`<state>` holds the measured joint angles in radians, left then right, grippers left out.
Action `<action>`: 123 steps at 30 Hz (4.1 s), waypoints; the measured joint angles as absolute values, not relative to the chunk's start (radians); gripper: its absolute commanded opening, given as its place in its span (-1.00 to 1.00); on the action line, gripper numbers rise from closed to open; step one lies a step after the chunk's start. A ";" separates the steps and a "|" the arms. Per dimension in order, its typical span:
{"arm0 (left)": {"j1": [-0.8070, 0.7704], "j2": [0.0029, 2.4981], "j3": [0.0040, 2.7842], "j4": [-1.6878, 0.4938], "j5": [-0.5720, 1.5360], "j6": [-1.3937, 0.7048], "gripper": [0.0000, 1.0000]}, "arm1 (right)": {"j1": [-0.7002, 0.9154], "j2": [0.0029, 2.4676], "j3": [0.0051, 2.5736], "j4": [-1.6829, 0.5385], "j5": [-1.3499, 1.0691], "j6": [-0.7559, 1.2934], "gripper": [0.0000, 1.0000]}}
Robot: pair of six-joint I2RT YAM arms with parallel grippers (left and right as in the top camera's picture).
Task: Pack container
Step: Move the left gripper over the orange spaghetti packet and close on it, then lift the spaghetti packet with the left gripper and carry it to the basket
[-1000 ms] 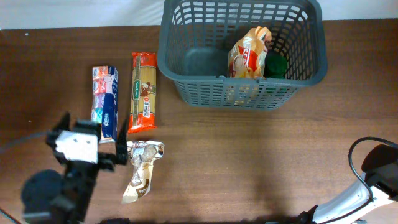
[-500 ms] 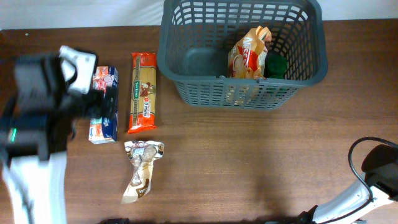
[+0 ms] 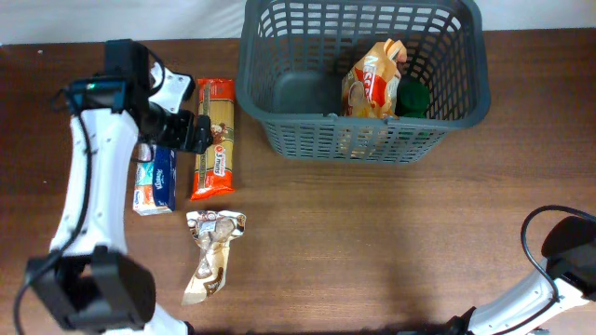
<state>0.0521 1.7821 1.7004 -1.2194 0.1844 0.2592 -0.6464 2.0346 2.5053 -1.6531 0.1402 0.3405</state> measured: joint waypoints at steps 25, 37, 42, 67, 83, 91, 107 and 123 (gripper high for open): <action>0.033 1.918 1.701 -1.074 0.200 0.144 0.99 | -0.646 2.035 2.505 -1.653 0.140 0.340 0.98; -0.031 2.078 1.702 -1.023 0.126 0.077 0.99 | -0.646 2.035 2.505 -1.653 0.140 0.340 0.98; -0.031 2.110 1.703 -1.008 0.122 0.065 0.99 | -0.646 2.035 2.505 -1.653 0.140 0.340 0.97; -0.056 2.218 1.703 -0.979 0.040 0.032 0.99 | -0.646 2.035 2.505 -1.653 0.140 0.340 0.98; -0.057 2.249 1.721 -0.986 0.007 0.014 -0.48 | -0.646 2.035 2.505 -1.653 0.140 0.340 0.97; -0.056 2.249 1.778 -1.052 0.009 0.007 -0.97 | -0.647 2.035 2.505 -1.653 0.140 0.340 0.98; -0.058 2.249 2.292 -1.208 -0.093 0.006 -0.96 | -0.646 2.035 2.505 -1.654 0.140 0.340 0.98; -0.251 1.913 2.422 -1.164 -0.180 0.163 -0.96 | -0.646 2.035 2.505 -1.653 0.140 0.340 0.98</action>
